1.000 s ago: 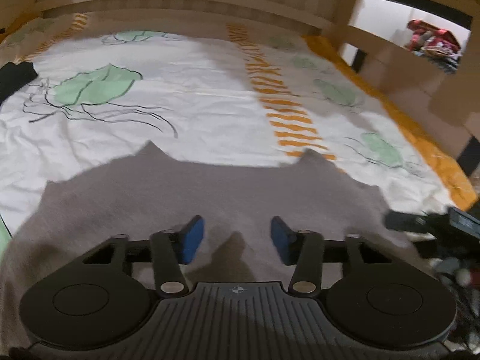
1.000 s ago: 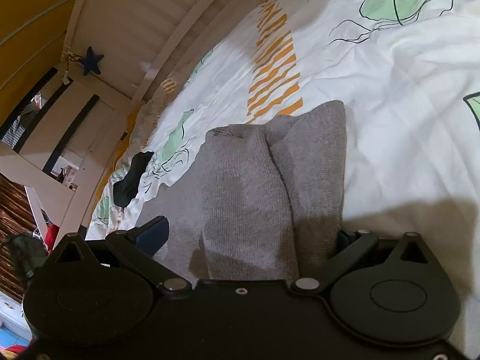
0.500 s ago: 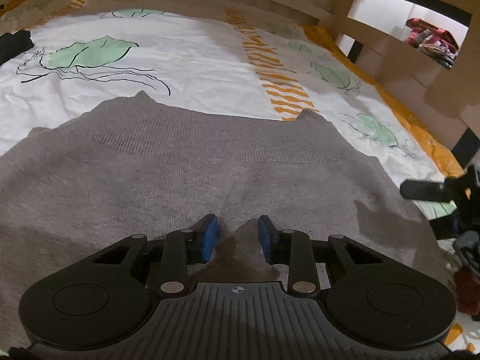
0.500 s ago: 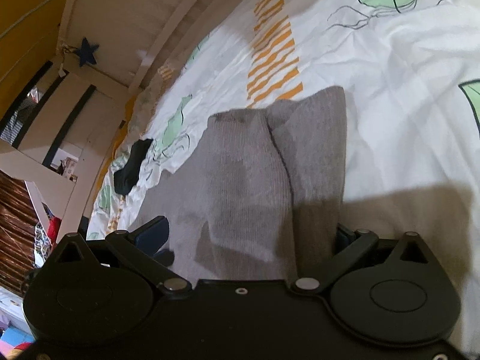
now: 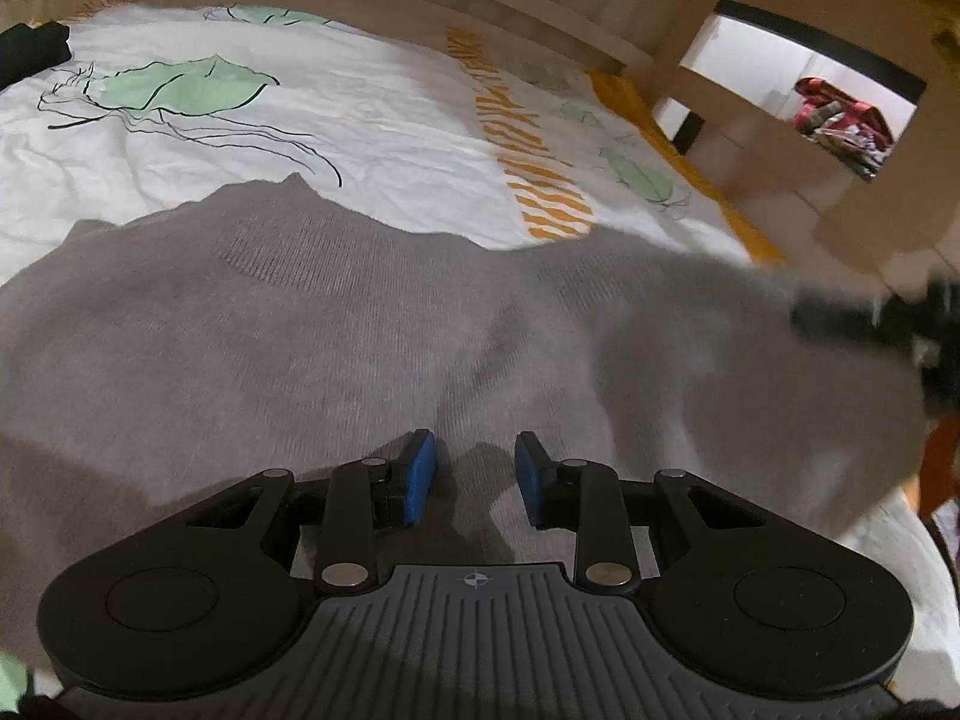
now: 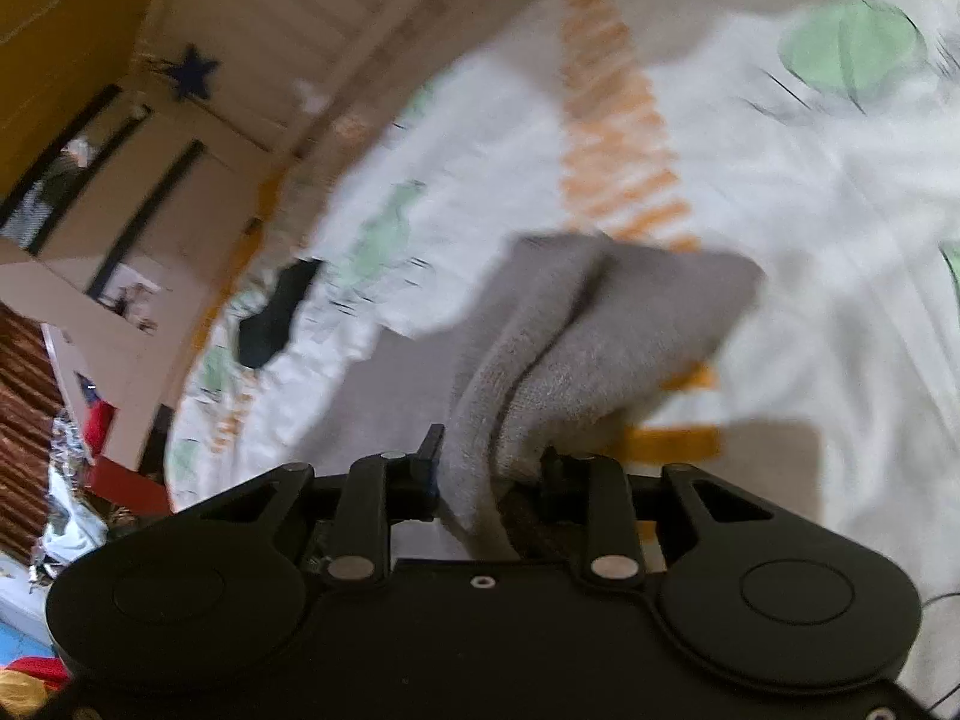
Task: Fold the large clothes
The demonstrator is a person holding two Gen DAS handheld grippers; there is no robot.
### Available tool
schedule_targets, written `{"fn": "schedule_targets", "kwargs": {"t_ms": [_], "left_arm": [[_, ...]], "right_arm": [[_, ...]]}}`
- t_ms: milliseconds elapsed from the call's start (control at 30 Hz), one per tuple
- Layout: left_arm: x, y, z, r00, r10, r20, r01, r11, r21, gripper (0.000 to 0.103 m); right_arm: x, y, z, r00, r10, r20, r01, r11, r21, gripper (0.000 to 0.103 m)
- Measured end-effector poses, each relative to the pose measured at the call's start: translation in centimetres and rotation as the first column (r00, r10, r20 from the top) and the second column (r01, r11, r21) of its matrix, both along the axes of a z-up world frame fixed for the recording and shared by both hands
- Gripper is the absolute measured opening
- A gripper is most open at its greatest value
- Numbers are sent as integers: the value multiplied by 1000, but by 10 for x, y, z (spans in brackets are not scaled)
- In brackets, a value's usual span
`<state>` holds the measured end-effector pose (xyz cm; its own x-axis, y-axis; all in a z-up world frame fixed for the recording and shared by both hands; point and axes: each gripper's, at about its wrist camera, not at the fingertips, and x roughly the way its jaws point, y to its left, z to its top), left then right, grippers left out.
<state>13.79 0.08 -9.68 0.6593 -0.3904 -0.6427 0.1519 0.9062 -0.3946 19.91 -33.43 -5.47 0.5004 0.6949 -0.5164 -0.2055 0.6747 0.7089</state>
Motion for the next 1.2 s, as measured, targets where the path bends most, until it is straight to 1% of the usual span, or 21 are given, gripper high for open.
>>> {"fn": "schedule_targets", "kwargs": {"t_ms": [133, 233, 300, 367, 467, 533, 600, 633, 767, 800, 900, 933, 967, 1067, 1133, 1200], "left_arm": [[-14, 13, -9, 1000, -5, -5, 5, 999, -34, 29], [-16, 23, -12, 1000, -10, -19, 8, 998, -60, 29], [-17, 31, -13, 999, -22, -30, 20, 996, -83, 30], [-21, 40, -14, 999, -24, -47, 19, 994, -106, 30], [-29, 57, -15, 997, -6, -75, -5, 990, -143, 29], [-37, 67, -14, 997, 6, -82, -20, 985, -170, 30], [-45, 73, -8, 995, 31, -97, -44, 990, -132, 31], [-51, 76, -5, 995, 36, -92, -47, 992, -115, 31], [-68, 87, 5, 996, 36, -83, -44, 994, -98, 34], [-71, 88, 7, 996, 33, -81, -40, 995, -87, 37], [-79, 87, 11, 997, 22, -79, -26, 998, -52, 39], [-81, 86, 12, 997, 17, -79, -21, 998, -52, 39], [-80, 86, 13, 997, 13, -80, -17, 998, -54, 39], [-81, 82, 17, 997, -9, -75, 5, 999, -53, 39], [-90, 85, 22, 998, -29, -57, 26, 999, -44, 39], [-92, 81, 30, 998, -56, -29, 55, 998, -25, 40]], "right_arm": [[5, 33, 34, 998, 54, 33, -54, 998, 24, 38], [10, 64, 48, 995, 94, 32, -96, 994, 53, 38], [16, 86, 53, 991, 131, 27, -132, 989, 66, 38], [21, 112, 56, 986, 164, 28, -165, 985, 58, 38], [27, 154, 54, 974, 224, 26, -225, 974, 31, 38], [30, 186, 46, 962, 272, 11, -272, 962, 0, 38], [31, 210, 37, 952, 305, -8, -305, 952, -29, 38], [33, 223, 30, 946, 324, -20, -324, 945, -48, 38], [36, 264, 4, 927, 368, -75, -374, 922, -96, 39], [36, 269, -1, 923, 375, -85, -382, 918, -104, 40], [33, 280, -12, 917, 386, -98, -396, 910, -122, 45], [32, 283, -14, 915, 391, -96, -401, 908, -122, 50], [32, 285, -16, 913, 397, -96, -406, 907, -109, 54], [30, 285, -19, 903, 420, -91, -423, 906, -23, 56], [30, 285, -12, 899, 432, -69, -432, 902, 12, 56], [29, 279, 2, 898, 438, -23, -437, 898, 42, 56]]}}
